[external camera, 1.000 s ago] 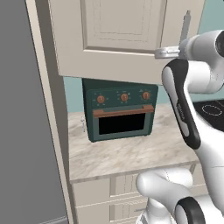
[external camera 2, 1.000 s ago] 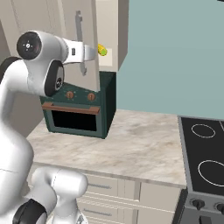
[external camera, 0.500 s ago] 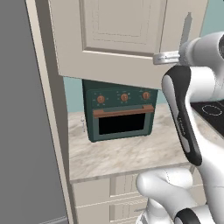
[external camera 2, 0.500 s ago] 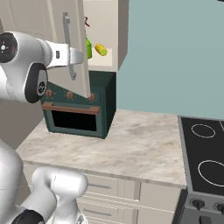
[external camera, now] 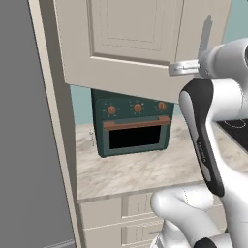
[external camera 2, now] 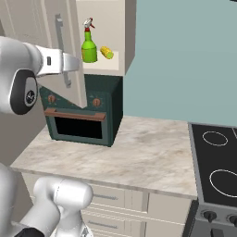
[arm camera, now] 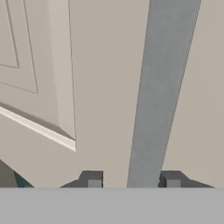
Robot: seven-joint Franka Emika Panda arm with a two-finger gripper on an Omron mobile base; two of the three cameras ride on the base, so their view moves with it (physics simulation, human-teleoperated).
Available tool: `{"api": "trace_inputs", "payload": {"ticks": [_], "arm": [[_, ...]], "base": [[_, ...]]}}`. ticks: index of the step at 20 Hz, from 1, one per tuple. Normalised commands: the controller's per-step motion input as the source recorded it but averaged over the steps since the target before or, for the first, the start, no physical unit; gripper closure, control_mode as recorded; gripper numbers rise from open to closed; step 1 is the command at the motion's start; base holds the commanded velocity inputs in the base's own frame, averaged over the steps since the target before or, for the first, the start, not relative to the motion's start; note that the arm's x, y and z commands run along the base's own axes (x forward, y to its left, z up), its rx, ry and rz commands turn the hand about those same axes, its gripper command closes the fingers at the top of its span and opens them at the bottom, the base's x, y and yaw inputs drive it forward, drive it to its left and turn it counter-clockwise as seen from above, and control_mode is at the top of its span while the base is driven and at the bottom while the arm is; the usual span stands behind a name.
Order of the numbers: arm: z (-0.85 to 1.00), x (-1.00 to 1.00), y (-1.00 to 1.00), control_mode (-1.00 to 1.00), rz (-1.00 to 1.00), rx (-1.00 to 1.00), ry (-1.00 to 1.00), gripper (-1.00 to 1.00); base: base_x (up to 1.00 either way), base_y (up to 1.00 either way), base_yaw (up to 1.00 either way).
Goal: Pick the sponge and spray from the cabinet and place them on the counter.
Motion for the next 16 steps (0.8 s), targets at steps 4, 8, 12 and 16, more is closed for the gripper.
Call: {"api": "trace_inputs", "payload": {"ticks": [4,8,12,16], "arm": [[0.00,-0.23,0.15,-1.00,-0.02,0.00,0.00,-1.00],[0.00,-0.36,0.00,-1.00,-0.03,0.00,0.00,-1.00],[0.01,-0.42,0.02,-1.00,-0.02,0.00,0.00,-1.00],[0.12,-0.50,0.01,-1.00,-0.01,0.00,-0.04,-1.00]], "base": [[0.00,0.00,0.00],[0.00,0.00,0.00],[0.00,0.00,0.00],[0.00,0.00,0.00]]}}
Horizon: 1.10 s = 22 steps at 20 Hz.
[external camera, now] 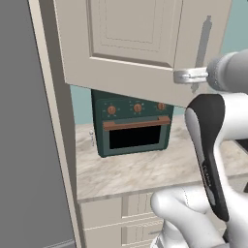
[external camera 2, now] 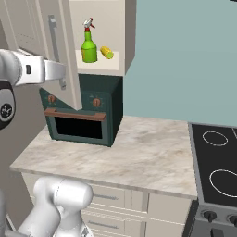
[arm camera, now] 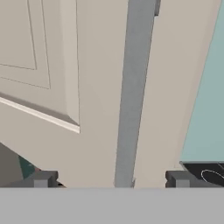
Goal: Pick the sponge and spray from the cabinet and place them on the counter.
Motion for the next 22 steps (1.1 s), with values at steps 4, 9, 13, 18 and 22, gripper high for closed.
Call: {"api": "trace_inputs", "payload": {"ticks": [4,9,13,18,22], "arm": [[0.24,-0.48,-0.19,-1.00,0.00,0.00,-0.01,-1.00],[0.15,-0.52,-0.19,-1.00,0.00,0.01,0.00,-1.00],[0.04,-0.40,-0.22,-1.00,0.00,0.03,0.00,-1.00],[0.04,-0.34,-0.31,-1.00,0.00,0.06,0.00,-1.00],[0.07,-0.30,-0.36,-1.00,0.00,0.09,0.00,-1.00]], "base": [[0.00,0.00,0.00],[0.00,0.00,0.00],[0.00,0.00,0.00],[0.00,0.00,0.00],[0.00,0.00,0.00]]}}
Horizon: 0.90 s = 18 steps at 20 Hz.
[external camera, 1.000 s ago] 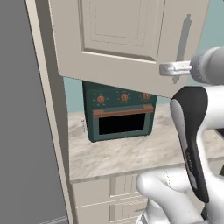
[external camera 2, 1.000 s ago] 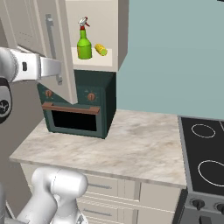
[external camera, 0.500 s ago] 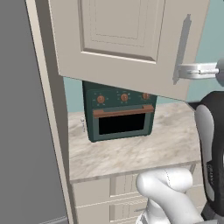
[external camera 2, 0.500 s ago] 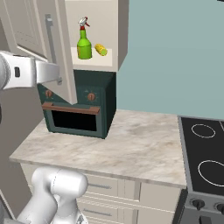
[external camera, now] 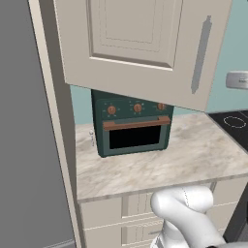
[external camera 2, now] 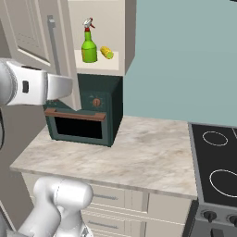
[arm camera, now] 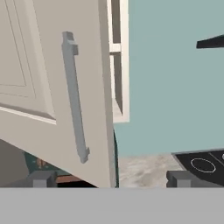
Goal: Pick the sponge and spray from the cabinet and place them on the counter.
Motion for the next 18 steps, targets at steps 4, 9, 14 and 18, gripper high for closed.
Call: {"api": "trace_inputs", "payload": {"ticks": [4,9,14,18], "arm": [[0.10,-0.21,-0.31,-1.00,0.00,0.14,0.00,-1.00],[0.12,-0.18,-0.32,-1.00,0.02,0.13,-0.01,-1.00],[0.04,-0.04,-0.32,-1.00,0.00,0.12,0.00,-1.00],[-0.01,0.00,-0.19,-1.00,0.00,0.12,0.00,-1.00]], "base": [[0.00,0.00,0.00],[0.00,0.00,0.00],[0.00,0.00,0.00],[0.00,0.00,0.00]]}}
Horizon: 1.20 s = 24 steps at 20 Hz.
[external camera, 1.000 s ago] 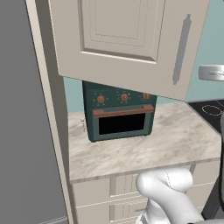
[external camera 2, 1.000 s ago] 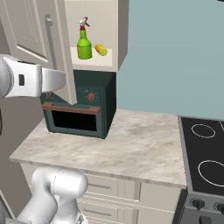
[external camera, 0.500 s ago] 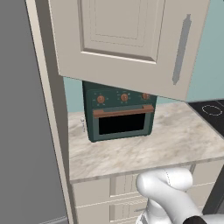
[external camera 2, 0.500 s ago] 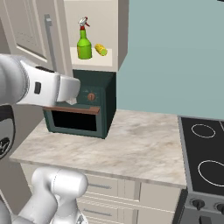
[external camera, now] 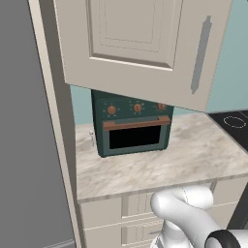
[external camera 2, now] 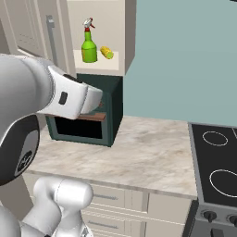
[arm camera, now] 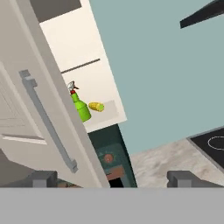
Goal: Pick the sponge and spray from the cabinet and place them on the counter.
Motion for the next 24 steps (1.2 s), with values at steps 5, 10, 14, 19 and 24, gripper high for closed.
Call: {"api": "trace_inputs", "payload": {"ticks": [5,10,14,19,24], "arm": [[-0.22,0.00,-0.07,-1.00,0.00,0.13,0.00,-1.00],[-0.26,0.02,0.00,-1.00,0.05,0.09,0.00,-1.00],[-0.17,0.06,0.00,-1.00,0.08,0.09,0.00,-1.00],[0.05,0.18,-0.12,-1.00,0.08,0.13,0.04,-1.00],[0.04,0.24,-0.24,-1.00,0.10,0.19,0.14,-1.00]], "base": [[0.00,0.00,0.00],[0.00,0.00,0.00],[0.00,0.00,0.00],[0.00,0.00,0.00],[0.00,0.00,0.00]]}}
